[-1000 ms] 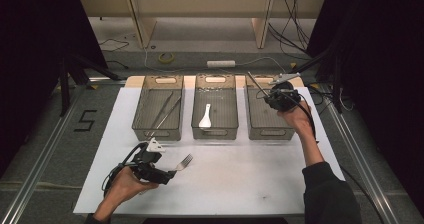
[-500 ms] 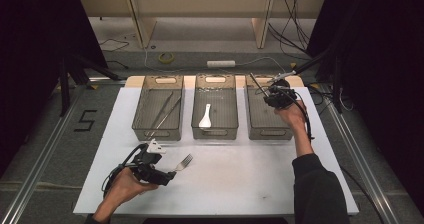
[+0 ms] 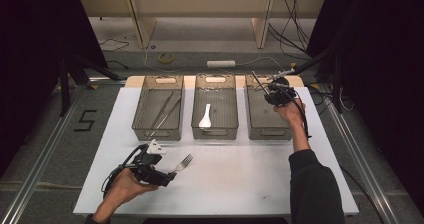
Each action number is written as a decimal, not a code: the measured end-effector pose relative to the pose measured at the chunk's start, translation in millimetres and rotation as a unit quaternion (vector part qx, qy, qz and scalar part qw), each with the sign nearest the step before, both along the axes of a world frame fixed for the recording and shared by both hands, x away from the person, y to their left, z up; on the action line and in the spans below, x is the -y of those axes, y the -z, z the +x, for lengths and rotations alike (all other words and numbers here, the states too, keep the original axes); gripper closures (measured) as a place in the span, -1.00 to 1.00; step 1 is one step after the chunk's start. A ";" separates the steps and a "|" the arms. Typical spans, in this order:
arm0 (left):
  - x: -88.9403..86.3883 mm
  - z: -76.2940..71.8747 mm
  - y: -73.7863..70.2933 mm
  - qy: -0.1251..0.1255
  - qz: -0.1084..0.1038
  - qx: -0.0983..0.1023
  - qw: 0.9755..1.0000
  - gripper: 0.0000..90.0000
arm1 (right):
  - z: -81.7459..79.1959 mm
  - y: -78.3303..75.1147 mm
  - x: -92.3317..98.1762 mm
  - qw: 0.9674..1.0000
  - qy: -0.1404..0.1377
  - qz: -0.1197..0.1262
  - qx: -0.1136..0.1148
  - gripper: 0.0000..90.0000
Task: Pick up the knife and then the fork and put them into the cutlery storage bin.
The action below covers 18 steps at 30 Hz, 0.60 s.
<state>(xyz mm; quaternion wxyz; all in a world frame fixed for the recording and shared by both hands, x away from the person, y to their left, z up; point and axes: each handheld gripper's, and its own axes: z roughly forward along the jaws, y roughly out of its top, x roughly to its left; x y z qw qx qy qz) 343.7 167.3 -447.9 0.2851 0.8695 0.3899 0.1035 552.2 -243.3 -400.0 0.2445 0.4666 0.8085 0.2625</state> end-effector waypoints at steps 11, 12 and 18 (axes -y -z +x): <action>-0.1 -0.3 -0.3 -0.002 0.000 0.001 1.000 -0.56 | 0.2 3.6 -1.2 1.000 0.012 0.023 -0.010 0.39; -0.4 -0.3 -0.5 0.000 0.001 0.000 1.000 -0.56 | -0.9 1.0 -1.3 1.000 0.011 0.027 -0.009 0.28; -0.3 -0.1 -0.7 -0.003 0.000 0.001 1.000 -0.56 | -9.9 -8.9 1.6 0.998 0.000 0.067 -0.006 -0.08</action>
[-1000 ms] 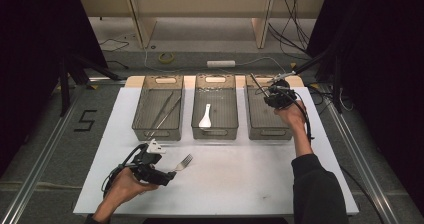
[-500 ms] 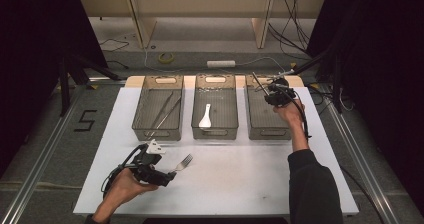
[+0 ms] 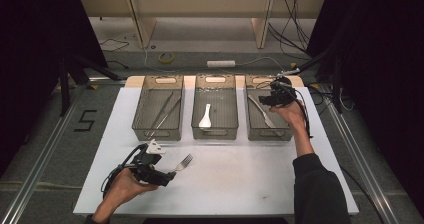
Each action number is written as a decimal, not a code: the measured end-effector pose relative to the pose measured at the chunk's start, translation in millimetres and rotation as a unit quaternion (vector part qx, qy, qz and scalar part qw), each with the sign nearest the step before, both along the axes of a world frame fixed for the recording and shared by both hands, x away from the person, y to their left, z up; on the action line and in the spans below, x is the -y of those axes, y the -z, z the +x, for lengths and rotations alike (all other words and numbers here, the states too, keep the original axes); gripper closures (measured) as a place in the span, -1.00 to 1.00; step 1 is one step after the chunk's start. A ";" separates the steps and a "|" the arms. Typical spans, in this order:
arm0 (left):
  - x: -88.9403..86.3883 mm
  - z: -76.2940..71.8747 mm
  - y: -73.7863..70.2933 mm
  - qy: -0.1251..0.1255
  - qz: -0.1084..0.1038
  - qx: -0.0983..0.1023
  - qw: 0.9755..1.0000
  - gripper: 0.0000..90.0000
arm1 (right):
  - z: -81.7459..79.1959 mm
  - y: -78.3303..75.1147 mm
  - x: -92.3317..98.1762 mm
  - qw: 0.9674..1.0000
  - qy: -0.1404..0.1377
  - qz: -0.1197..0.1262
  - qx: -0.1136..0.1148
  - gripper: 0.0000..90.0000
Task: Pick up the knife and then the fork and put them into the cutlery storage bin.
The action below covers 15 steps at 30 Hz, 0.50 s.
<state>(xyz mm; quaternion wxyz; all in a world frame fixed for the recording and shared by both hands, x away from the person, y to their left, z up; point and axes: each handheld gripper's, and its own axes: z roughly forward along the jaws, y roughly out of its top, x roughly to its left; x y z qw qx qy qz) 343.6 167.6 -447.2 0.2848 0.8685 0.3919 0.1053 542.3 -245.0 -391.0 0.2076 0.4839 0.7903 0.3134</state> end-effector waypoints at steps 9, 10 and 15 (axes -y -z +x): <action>-1.0 1.2 -2.7 -0.003 -0.001 -0.004 1.000 -0.57 | -33.8 -16.0 -4.7 0.996 -0.055 0.064 0.008 -0.33; -1.2 1.3 -3.7 -0.002 -0.001 -0.002 1.000 -0.57 | -39.7 -17.7 -6.2 0.996 -0.061 0.066 0.010 -0.34; -1.1 2.0 -6.1 -0.007 -0.003 0.000 1.000 -0.57 | -69.7 -23.8 -12.4 0.993 -0.086 0.077 0.022 -0.36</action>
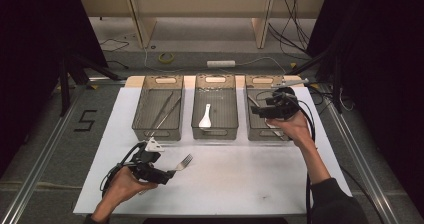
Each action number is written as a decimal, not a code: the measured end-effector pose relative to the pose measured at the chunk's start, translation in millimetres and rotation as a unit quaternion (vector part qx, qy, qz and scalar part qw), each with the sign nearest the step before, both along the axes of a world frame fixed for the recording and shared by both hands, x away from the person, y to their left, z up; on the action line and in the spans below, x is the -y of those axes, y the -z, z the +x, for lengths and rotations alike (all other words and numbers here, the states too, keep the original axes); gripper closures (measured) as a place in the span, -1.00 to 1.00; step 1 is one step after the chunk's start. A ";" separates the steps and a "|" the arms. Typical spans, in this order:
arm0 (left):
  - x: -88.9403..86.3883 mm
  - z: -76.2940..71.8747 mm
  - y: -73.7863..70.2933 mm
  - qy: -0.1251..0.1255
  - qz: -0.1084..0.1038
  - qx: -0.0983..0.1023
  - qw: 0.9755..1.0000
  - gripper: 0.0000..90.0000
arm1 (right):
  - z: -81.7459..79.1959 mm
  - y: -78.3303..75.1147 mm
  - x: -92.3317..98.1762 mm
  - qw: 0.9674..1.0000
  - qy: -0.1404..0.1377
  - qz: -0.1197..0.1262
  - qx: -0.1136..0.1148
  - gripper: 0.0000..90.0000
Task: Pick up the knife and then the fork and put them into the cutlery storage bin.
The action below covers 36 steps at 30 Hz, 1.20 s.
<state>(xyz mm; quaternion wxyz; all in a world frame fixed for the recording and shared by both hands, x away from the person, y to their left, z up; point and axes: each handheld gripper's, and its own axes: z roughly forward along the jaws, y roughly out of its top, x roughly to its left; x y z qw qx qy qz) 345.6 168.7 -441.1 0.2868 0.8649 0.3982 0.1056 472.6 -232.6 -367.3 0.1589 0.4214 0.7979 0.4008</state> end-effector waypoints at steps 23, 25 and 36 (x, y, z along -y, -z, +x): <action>0.5 1.7 -2.0 0.009 0.025 -0.023 0.999 -0.57 | -92.7 32.4 -11.8 0.996 -0.087 -0.012 -0.007 -0.42; 0.5 1.7 -3.3 0.010 0.027 -0.026 0.999 -0.57 | -97.9 35.4 -11.2 0.996 -0.091 -0.009 -0.009 -0.42; -4.5 2.6 1.0 0.023 0.083 -0.071 0.994 -0.50 | -118.1 47.8 -12.0 0.994 -0.105 -0.013 -0.019 -0.43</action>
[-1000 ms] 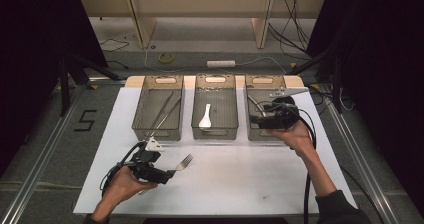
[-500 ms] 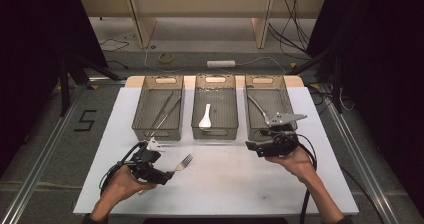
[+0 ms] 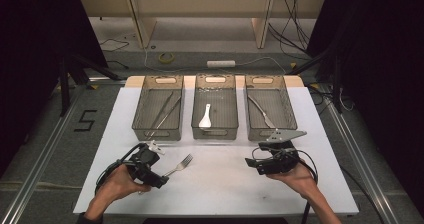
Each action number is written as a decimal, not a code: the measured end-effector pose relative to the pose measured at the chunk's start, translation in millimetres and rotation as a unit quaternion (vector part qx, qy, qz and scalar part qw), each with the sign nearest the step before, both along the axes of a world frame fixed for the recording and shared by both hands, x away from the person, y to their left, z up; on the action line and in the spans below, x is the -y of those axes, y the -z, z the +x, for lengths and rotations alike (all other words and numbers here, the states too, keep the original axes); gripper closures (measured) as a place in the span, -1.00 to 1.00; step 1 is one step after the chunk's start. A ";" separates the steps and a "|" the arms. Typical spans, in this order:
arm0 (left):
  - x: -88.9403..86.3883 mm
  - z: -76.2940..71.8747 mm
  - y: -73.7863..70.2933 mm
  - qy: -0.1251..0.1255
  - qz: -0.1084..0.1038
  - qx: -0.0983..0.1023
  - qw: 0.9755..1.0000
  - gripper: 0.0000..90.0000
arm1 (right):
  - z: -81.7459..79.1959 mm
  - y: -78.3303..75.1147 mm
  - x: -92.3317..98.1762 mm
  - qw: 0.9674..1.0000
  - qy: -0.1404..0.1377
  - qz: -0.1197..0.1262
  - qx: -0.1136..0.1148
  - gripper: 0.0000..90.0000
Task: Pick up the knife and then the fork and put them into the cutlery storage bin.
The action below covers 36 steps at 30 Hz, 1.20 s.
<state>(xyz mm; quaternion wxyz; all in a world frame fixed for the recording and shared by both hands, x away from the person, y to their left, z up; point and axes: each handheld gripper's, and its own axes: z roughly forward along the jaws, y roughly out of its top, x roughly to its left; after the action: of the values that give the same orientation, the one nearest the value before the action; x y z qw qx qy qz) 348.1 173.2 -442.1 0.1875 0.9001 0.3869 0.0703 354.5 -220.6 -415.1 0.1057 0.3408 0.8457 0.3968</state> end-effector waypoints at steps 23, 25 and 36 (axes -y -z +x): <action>-2.8 0.2 15.0 0.020 0.060 -0.062 0.996 0.36 | -18.7 9.0 -2.7 1.000 -0.016 0.003 -0.006 -0.43; -2.8 0.7 16.3 0.019 0.063 -0.064 0.996 0.41 | -19.6 8.8 -2.6 1.000 -0.017 0.005 -0.003 -0.44; -0.3 1.8 19.6 0.027 0.074 -0.073 0.994 0.61 | -24.2 10.2 -2.6 1.000 -0.019 0.009 -0.003 -0.45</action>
<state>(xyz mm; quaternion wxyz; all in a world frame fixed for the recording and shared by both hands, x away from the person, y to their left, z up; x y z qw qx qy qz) 349.9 173.6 -461.7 0.0934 0.9244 0.3686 0.0280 330.3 -218.0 -425.3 0.0920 0.3269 0.8487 0.4054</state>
